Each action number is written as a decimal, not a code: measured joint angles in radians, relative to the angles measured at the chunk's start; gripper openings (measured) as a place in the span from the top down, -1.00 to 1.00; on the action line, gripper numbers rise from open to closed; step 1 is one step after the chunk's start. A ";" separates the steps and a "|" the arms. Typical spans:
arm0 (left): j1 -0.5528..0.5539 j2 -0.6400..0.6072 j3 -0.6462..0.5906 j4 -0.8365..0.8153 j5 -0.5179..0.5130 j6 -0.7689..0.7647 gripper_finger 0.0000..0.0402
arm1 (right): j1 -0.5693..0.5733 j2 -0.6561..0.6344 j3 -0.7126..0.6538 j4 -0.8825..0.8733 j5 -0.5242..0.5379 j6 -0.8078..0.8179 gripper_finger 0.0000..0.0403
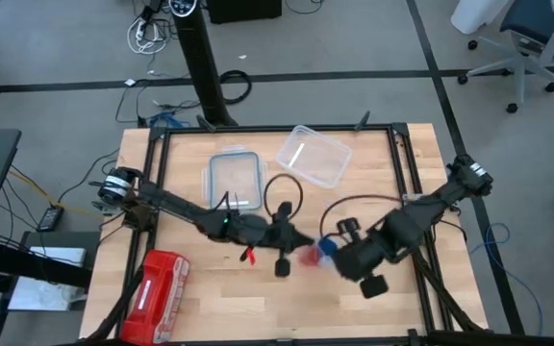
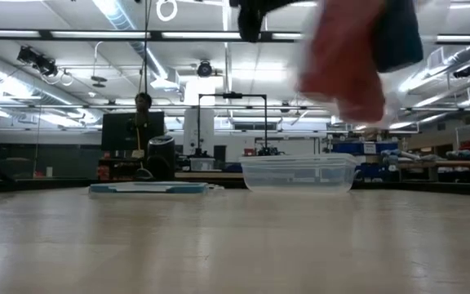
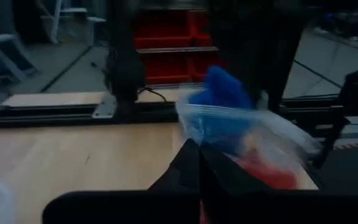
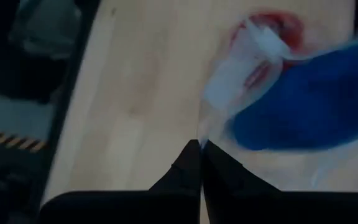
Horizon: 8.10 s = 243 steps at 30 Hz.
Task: Roll bandage
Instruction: Put the blue bandage into the transparent zip bag
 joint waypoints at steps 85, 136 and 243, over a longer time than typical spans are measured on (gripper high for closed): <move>-0.056 -0.061 -0.002 -0.210 -0.228 -0.192 0.40 | -0.003 0.019 0.007 0.054 0.235 0.338 0.99; -0.053 -0.060 -0.002 -0.220 -0.107 -0.081 0.95 | 0.032 0.016 -0.239 -0.006 0.397 0.514 0.75; 0.037 0.138 -0.112 -0.127 -0.115 0.202 0.64 | -0.016 -0.012 -1.009 1.462 0.566 0.771 0.99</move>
